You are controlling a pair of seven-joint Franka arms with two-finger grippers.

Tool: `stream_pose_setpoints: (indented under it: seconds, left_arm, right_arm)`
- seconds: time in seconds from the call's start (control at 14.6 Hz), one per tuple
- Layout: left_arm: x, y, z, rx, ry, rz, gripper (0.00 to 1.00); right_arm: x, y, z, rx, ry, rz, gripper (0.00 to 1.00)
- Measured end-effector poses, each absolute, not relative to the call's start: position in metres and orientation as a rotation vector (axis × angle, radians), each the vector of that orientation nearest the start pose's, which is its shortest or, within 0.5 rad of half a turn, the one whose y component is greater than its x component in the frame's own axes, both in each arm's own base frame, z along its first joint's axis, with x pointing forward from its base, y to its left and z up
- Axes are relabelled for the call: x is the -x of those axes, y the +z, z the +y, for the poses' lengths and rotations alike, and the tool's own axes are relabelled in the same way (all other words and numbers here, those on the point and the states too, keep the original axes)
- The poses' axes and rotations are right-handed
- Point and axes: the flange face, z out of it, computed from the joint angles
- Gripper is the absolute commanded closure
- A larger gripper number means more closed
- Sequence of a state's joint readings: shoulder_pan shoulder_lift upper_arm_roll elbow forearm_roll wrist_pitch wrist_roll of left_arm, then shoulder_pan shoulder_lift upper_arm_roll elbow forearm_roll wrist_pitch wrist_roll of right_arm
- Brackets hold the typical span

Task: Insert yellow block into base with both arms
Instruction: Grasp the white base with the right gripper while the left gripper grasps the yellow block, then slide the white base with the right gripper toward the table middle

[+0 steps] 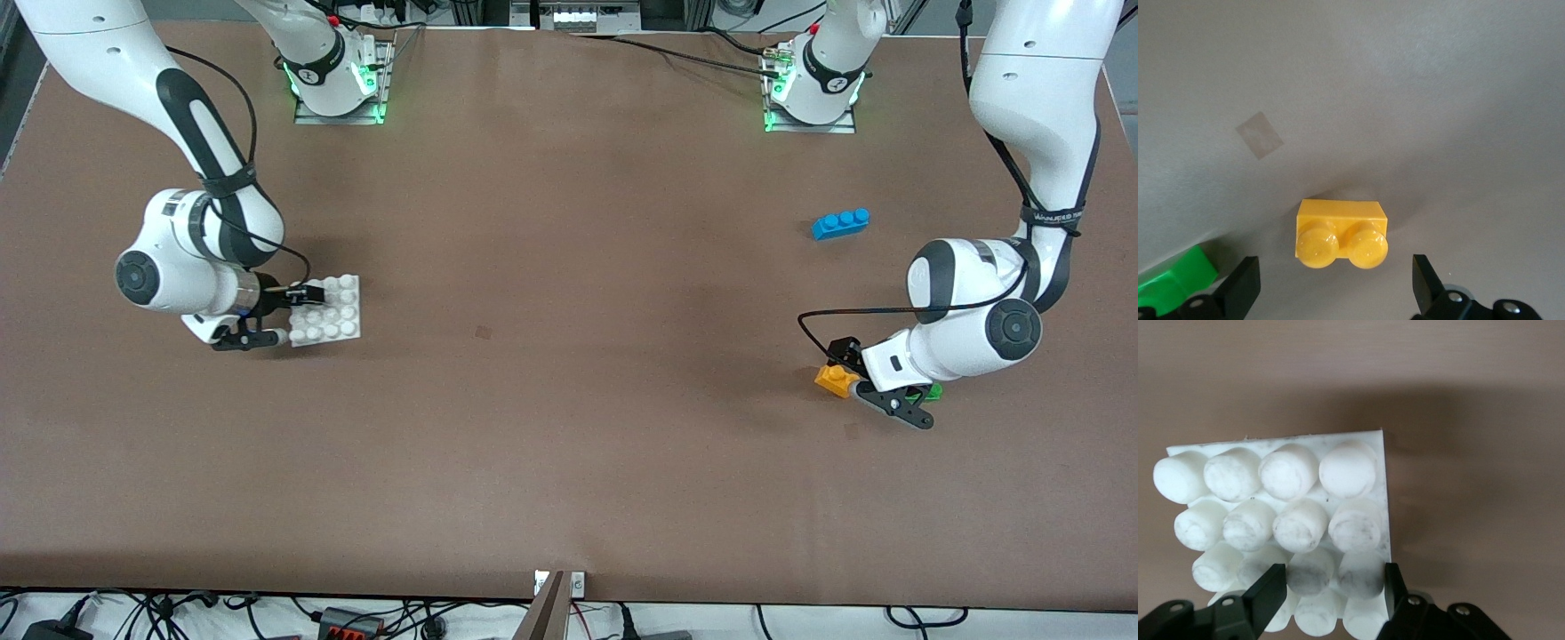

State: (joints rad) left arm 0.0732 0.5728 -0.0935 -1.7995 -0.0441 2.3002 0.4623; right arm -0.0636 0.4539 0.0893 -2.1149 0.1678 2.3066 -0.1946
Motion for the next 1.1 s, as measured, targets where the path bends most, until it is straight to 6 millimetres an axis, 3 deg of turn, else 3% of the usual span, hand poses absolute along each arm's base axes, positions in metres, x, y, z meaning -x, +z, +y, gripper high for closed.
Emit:
stream_pose_setpoints:
  seconds: [0.27, 0.69, 1.1]
  left_arm:
    - [-0.645, 0.22, -0.012, 3.167, 0.084, 0.667, 0.0]
    - [-0.643, 0.215, -0.013, 3.169, 0.097, 0.664, 0.0]
    - [-0.644, 0.208, -0.017, 3.17, 0.076, 0.648, 0.0]
  right_arm:
    - [-0.546, 0.178, 0.074, 2.954, 0.388, -0.12, 0.35]
    - [-0.534, 0.178, 0.238, 2.995, 0.391, -0.105, 0.35]
    - [-0.531, 0.179, 0.348, 3.007, 0.338, 0.038, 0.35]
